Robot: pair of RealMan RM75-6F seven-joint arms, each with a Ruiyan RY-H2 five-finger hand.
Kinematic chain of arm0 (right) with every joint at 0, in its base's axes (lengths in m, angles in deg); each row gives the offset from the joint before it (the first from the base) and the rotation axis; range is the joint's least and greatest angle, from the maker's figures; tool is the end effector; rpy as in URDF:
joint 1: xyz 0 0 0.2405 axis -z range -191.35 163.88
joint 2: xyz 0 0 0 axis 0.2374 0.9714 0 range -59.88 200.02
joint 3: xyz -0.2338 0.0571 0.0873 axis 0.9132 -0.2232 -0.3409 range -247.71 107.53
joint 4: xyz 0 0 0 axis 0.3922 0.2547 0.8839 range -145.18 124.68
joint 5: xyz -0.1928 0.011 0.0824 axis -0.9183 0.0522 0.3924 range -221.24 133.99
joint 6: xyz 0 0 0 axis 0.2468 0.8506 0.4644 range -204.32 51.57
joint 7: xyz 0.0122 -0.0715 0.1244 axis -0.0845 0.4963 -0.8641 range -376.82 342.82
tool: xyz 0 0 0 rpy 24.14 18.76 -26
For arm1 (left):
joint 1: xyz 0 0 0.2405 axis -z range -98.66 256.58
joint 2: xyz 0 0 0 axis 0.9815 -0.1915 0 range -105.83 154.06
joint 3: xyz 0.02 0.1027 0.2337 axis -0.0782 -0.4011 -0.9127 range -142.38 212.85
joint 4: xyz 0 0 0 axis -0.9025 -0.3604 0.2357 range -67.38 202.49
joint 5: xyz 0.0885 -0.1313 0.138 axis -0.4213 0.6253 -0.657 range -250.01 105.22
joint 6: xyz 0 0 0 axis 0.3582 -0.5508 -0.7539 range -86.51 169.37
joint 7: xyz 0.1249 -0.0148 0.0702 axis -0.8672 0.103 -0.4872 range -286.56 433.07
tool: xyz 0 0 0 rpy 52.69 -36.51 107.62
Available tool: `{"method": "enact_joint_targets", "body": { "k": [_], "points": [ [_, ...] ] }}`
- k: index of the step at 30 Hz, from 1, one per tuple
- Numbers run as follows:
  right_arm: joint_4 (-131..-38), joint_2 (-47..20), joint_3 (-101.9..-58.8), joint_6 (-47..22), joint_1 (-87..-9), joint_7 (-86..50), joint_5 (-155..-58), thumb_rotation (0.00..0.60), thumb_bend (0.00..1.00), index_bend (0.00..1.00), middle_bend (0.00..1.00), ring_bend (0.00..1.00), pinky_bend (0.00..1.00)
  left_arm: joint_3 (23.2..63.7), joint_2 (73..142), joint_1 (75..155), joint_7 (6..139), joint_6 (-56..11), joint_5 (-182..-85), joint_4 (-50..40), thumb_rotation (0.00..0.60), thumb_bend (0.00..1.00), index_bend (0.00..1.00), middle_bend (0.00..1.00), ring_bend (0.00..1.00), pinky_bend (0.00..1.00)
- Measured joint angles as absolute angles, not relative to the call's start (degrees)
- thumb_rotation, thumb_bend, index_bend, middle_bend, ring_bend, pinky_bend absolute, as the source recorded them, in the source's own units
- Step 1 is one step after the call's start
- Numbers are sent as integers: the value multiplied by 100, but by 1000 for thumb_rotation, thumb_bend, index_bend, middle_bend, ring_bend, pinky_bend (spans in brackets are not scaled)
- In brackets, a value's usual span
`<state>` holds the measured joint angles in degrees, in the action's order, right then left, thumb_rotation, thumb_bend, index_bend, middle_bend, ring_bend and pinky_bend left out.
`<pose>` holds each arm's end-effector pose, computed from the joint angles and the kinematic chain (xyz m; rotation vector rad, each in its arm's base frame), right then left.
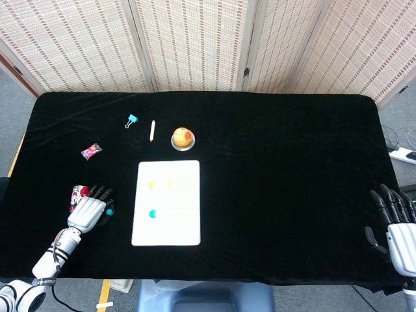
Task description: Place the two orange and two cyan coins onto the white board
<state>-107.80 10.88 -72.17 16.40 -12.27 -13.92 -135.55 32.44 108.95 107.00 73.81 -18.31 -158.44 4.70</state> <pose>-0.2965 -0.1434 0.1879 1.3609 -0.8029 0.9163 -0.3126 0.2933 0.0236 -1.9140 -0.8327 -0.6643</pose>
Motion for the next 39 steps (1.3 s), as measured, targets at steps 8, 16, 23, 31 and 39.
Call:
{"method": "enact_joint_targets", "body": {
  "k": [8, 16, 23, 31, 39],
  "points": [
    [-10738, 1085, -7216, 1652, -1215, -1433, -13553, 600, 467, 0, 0, 0, 0, 3288, 10803, 10716, 7495, -1923, -15909, 274, 600, 466, 515, 134, 0, 0],
    [-10684, 1086, -7227, 1643, -1216, -1502, -13528, 600, 468, 0, 0, 0, 0, 3428, 10592, 10947, 7580, -1888, -16012, -375, 600, 467, 506, 134, 0, 0],
    [-10656, 1081, -7236, 1611, -1220, -1536, -13479, 600, 468, 0, 0, 0, 0, 3606, 10498, 11370, 7325, -1675, -16160, -1028, 600, 467, 500, 134, 0, 0],
    [-10623, 1078, -7251, 1577, -1214, -1570, -13397, 600, 468, 0, 0, 0, 0, 3746, 10636, 11741, 6842, -1313, -16145, -1380, 600, 466, 487, 134, 0, 0],
    [-10618, 1074, -7257, 1541, -1231, -1563, -13379, 600, 468, 0, 0, 0, 0, 3816, 10913, 11966, 6395, -1034, -15954, -1467, 600, 466, 481, 134, 0, 0]
  ]
}}
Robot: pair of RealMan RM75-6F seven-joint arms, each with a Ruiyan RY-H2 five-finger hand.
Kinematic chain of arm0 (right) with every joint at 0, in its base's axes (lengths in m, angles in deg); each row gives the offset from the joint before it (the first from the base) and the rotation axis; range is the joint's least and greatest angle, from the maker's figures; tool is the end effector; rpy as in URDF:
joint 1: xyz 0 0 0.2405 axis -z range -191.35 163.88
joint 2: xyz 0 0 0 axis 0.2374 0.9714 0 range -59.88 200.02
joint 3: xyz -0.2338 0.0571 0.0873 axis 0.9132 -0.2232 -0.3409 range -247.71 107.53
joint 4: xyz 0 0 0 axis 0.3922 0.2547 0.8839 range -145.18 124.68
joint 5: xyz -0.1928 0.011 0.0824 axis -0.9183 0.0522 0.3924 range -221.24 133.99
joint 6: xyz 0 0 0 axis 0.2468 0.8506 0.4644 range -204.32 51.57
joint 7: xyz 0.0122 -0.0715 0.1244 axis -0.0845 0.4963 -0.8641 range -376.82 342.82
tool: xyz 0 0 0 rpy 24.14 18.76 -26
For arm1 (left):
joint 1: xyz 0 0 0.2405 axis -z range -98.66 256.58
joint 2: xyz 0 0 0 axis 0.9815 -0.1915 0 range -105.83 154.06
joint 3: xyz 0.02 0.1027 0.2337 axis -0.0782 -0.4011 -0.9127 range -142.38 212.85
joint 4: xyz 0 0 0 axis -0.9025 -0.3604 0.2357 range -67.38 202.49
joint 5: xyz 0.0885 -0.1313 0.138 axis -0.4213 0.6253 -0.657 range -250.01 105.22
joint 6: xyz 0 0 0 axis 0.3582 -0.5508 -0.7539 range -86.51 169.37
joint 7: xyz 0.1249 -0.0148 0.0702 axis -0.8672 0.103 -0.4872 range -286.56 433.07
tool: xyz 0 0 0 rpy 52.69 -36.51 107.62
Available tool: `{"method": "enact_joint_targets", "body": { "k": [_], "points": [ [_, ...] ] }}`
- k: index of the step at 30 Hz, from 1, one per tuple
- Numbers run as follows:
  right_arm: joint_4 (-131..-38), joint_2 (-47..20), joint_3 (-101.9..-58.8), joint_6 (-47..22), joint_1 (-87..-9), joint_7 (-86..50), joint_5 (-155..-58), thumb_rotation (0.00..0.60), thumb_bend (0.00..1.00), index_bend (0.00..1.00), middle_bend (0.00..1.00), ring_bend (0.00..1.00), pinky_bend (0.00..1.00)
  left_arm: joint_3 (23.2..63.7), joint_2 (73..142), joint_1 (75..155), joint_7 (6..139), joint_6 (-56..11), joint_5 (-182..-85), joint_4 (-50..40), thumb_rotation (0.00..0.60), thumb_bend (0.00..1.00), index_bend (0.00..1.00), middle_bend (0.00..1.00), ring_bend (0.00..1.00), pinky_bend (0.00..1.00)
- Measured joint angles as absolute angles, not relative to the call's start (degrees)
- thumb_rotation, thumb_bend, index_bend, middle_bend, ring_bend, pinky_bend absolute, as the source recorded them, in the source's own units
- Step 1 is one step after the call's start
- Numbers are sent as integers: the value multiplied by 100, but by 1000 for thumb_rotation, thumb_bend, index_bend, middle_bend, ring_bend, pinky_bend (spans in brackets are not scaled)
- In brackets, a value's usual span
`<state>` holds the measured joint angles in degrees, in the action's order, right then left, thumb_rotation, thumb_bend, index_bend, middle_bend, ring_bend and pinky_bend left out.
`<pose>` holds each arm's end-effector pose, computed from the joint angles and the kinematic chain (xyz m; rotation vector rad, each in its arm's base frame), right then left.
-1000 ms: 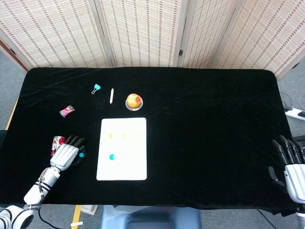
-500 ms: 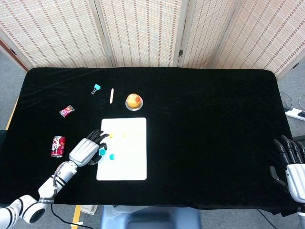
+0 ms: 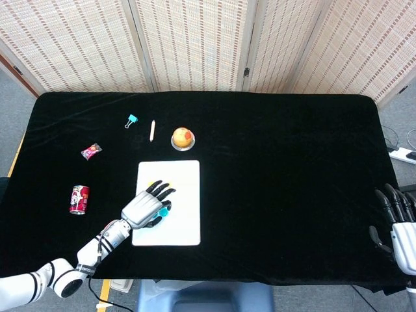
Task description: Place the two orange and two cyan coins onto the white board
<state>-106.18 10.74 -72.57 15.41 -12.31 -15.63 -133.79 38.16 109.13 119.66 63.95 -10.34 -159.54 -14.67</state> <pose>-0.3061 -0.1451 0.1899 1.3423 -0.8238 0.8970 -0.1638 0.3097 -0.0216 -2.1981 -0.7289 -0.9096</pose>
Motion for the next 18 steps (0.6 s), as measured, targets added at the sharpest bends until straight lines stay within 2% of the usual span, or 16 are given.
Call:
{"method": "enact_joint_targets", "body": {
  "k": [18],
  "points": [
    [-10544, 1058, -7239, 1575, -1176, -1652, -13343, 600, 468, 0, 0, 0, 0, 3849, 11295, 12162, 5514, -803, -15477, -1420, 600, 465, 463, 134, 0, 0]
  ]
}}
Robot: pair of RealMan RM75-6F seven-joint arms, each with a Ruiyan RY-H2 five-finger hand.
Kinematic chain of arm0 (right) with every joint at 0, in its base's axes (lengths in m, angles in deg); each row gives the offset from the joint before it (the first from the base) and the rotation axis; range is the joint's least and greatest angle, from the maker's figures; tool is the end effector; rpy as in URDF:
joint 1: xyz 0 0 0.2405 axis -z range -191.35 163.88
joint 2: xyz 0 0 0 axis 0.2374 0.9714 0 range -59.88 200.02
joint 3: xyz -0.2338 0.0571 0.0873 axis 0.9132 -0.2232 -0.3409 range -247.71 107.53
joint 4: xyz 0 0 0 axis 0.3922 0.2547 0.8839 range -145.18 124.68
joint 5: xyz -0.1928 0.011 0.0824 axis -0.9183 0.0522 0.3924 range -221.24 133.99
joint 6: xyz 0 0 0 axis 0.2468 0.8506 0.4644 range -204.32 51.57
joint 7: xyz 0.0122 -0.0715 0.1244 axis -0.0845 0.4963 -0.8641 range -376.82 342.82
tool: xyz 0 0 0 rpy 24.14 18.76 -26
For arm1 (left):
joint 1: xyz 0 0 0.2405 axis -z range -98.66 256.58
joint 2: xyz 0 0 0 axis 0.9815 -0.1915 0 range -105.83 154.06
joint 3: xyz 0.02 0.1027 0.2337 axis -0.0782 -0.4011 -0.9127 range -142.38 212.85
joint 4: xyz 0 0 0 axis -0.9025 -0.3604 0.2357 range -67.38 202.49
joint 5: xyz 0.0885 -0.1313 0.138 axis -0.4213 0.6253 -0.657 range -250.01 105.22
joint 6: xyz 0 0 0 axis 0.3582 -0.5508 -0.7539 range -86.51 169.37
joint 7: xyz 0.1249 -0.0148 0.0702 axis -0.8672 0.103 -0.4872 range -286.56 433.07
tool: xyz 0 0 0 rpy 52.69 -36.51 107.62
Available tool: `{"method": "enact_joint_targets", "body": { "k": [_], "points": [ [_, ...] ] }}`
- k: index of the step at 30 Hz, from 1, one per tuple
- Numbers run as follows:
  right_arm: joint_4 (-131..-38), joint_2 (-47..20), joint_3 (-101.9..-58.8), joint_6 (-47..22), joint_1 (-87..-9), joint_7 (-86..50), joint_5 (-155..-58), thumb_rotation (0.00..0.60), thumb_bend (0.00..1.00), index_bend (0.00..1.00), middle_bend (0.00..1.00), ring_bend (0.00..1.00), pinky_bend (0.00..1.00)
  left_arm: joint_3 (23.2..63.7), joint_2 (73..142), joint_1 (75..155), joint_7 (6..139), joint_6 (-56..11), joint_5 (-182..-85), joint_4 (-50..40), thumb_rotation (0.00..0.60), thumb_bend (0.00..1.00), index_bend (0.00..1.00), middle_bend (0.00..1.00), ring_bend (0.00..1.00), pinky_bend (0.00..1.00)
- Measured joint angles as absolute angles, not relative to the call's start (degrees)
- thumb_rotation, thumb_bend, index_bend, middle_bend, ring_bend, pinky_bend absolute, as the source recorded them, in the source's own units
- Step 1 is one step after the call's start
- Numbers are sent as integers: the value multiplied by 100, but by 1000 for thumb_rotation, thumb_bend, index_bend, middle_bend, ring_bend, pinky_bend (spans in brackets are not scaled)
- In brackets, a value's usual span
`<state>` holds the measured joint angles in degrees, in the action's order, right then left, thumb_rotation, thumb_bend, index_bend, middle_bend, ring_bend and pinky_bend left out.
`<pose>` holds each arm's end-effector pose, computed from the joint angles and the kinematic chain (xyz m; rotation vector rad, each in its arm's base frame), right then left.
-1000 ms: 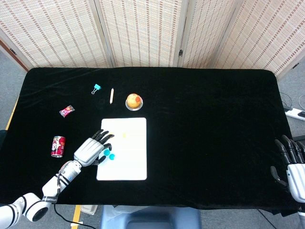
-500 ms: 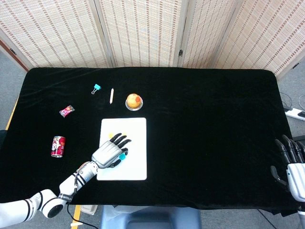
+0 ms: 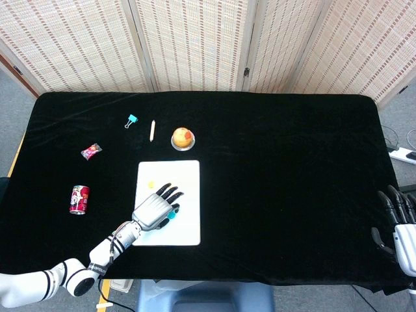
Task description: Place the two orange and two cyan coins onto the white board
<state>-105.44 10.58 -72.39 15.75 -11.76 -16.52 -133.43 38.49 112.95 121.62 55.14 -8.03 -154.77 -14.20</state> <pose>-0.3105 -0.1414 0.1909 1.3286 -0.8335 0.8919 -0.1503 0.3089 -0.0448 -2.2343 -0.6591 -0.8408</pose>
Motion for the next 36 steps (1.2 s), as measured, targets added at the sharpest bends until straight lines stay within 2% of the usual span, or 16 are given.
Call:
{"method": "enact_joint_targets", "body": {
  "k": [6, 11, 15, 21, 29, 36],
  "points": [
    [-10529, 1056, -7237, 1580, -1170, -1670, -13348, 600, 468, 0, 0, 0, 0, 3812, 11324, 12172, 5332, -795, -15356, -1416, 600, 465, 404, 118, 0, 0],
    [-10528, 1064, -7237, 1592, -1161, -1681, -13352, 600, 468, 0, 0, 0, 0, 3788, 11278, 12162, 5343, -804, -15295, -1505, 600, 463, 280, 99, 0, 0],
    [-10519, 1061, -7245, 1595, -1161, -1694, -13347, 600, 468, 0, 0, 0, 0, 3780, 11158, 12145, 5450, -863, -15320, -1686, 600, 462, 231, 91, 0, 0],
    [-10520, 1106, -7268, 1618, -1156, -1723, -13333, 600, 467, 0, 0, 0, 0, 3965, 10786, 11998, 5933, -1315, -15307, -2056, 600, 462, 230, 90, 0, 0],
    [-10507, 1265, -7270, 1519, -1198, -1896, -13329, 600, 468, 0, 0, 0, 0, 4364, 9905, 11459, 6671, -2120, -14842, -2304, 600, 462, 236, 90, 0, 0],
    [-10415, 1377, -7307, 1406, -1287, -2237, -13317, 600, 468, 0, 0, 0, 0, 4454, 9285, 10874, 6877, -2544, -14319, -2253, 600, 463, 222, 90, 0, 0]
  ]
}}
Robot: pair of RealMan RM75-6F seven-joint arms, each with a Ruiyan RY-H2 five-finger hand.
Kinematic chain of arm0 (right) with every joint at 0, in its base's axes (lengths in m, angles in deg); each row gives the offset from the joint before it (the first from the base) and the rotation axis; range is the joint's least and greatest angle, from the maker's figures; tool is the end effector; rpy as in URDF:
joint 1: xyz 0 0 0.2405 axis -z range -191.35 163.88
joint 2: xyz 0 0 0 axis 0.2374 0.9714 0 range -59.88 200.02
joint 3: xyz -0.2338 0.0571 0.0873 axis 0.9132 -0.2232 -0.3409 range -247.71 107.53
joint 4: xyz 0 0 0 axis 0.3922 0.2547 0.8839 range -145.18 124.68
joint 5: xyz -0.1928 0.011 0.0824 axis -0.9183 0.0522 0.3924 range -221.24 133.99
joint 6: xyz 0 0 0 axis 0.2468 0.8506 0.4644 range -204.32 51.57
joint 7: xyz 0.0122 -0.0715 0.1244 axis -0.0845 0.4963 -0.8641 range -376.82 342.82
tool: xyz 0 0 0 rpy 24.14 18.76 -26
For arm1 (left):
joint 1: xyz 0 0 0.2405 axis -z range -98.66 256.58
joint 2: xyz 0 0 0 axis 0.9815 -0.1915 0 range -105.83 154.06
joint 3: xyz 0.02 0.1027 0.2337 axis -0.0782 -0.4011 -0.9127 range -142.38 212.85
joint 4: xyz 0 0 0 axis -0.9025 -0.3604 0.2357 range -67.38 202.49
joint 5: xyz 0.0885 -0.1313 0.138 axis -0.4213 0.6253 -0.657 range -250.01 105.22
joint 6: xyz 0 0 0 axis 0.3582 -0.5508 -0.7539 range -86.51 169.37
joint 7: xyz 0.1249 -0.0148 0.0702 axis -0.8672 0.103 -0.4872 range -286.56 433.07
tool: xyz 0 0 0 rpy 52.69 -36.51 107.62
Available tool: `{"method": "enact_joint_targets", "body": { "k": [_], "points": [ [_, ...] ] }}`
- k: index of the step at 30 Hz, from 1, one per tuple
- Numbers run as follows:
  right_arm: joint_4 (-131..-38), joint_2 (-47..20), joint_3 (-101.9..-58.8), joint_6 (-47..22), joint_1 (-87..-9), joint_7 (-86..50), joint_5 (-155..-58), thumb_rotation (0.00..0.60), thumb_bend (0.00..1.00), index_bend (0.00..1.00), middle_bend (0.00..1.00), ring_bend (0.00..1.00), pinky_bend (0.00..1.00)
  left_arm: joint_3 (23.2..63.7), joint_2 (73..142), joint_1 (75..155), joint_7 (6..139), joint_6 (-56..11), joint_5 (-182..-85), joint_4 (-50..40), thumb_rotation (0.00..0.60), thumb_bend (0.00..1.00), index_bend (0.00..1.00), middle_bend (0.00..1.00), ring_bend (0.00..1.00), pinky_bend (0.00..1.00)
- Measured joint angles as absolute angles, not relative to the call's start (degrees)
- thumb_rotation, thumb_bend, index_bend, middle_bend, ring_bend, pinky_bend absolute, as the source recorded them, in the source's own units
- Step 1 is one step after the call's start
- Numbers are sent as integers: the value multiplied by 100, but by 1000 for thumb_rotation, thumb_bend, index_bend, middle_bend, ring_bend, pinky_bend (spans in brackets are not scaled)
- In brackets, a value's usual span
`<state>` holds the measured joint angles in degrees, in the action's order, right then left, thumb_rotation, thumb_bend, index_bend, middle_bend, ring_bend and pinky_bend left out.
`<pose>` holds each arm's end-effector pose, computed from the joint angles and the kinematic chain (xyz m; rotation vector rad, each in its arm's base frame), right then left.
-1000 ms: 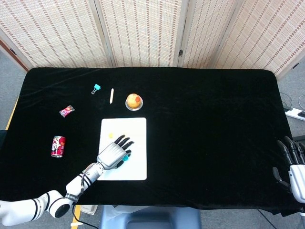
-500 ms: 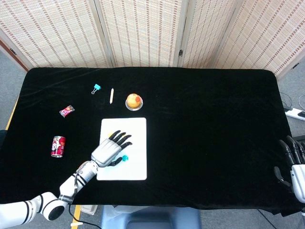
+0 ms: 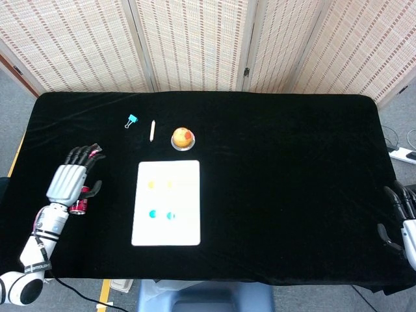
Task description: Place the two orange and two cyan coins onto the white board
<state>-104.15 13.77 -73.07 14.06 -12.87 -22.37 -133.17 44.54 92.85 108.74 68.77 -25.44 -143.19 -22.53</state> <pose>-0.3157 -0.1499 0.2084 1.3409 -0.8530 0.9153 -0.2357 0.3269 0.1226 -1.5489 -0.9052 -0.9804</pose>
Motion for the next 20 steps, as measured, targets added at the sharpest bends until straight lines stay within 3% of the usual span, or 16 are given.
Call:
{"method": "enact_joint_targets", "body": {
  "k": [9, 20],
  "points": [
    [-10232, 1409, -7246, 1157, -1426, -2683, -13396, 600, 468, 0, 0, 0, 0, 4234, 9012, 10014, 7169, -3252, -14172, -2089, 600, 463, 221, 90, 0, 0],
    [-10095, 1239, -7154, 1204, -1418, -2774, -13494, 600, 468, 0, 0, 0, 0, 3877, 8914, 9096, 7395, -4293, -14681, -2095, 600, 463, 231, 90, 0, 0]
  ]
}}
